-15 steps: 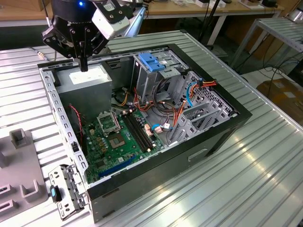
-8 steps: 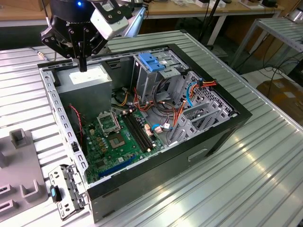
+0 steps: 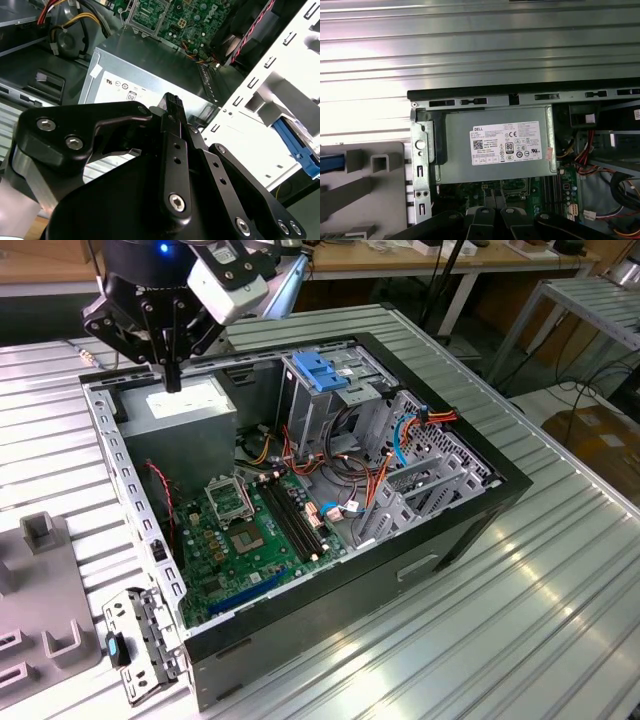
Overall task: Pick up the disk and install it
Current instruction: 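Reach for the disk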
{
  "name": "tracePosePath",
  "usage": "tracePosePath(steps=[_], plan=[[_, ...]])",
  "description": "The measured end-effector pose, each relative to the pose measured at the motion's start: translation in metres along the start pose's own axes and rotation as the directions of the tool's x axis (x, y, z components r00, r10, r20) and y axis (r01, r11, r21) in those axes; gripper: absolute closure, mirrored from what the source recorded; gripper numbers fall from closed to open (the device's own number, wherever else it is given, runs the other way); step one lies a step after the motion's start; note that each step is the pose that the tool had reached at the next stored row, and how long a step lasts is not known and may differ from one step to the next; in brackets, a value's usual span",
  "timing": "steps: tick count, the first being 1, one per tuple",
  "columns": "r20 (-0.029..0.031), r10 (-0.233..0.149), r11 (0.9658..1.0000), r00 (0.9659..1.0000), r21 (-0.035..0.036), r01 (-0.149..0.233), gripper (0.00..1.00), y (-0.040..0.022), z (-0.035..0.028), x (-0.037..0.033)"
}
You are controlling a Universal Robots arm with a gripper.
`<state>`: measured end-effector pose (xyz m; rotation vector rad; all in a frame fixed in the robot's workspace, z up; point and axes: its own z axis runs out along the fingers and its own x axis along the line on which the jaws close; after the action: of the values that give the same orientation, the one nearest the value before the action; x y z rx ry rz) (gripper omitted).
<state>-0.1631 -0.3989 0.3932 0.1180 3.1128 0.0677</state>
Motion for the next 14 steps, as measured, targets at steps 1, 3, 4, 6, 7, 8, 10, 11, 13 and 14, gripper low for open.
tracePosePath(steps=[1, 3, 4, 6, 7, 8, 10, 11, 13, 14], plan=[[0.0, 0.0, 1.0, 1.0, 0.0, 0.0, 0.89, 0.0, 0.0, 0.0003], [-0.0001, 0.0, 1.0, 1.0, 0.0001, 0.0, 0.89, -0.0001, -0.0001, 0.0009], [0.0, 0.0, 1.0, 1.0, 0.0, 0.0, 0.89, -0.0001, -0.0001, 0.0012], [0.0, 0.0, 1.0, 1.0, 0.0, 0.0, 0.89, -0.0001, -0.0001, 0.0019], [0.0, 0.0, 1.0, 1.0, 0.0, 0.0, 0.89, -0.0002, -0.0001, 0.0022], [0.0, 0.0, 1.0, 1.0, 0.0001, 0.0, 0.89, -0.0002, -0.0001, 0.0028], [-0.0001, 0.0, 1.0, 1.0, 0.0001, 0.0, 0.89, -0.0003, -0.0001, 0.004], [-0.0001, 0.0, 1.0, 1.0, 0.0001, 0.0, 0.89, -0.0003, -0.0002, 0.0045], [0.0, 0.0, 1.0, 1.0, 0.0001, 0.0, 0.89, -0.0004, -0.0002, 0.0051], [0.0, 0.0, 1.0, 1.0, 0.0001, 0.0, 0.89, -0.0004, -0.0002, 0.0056]])
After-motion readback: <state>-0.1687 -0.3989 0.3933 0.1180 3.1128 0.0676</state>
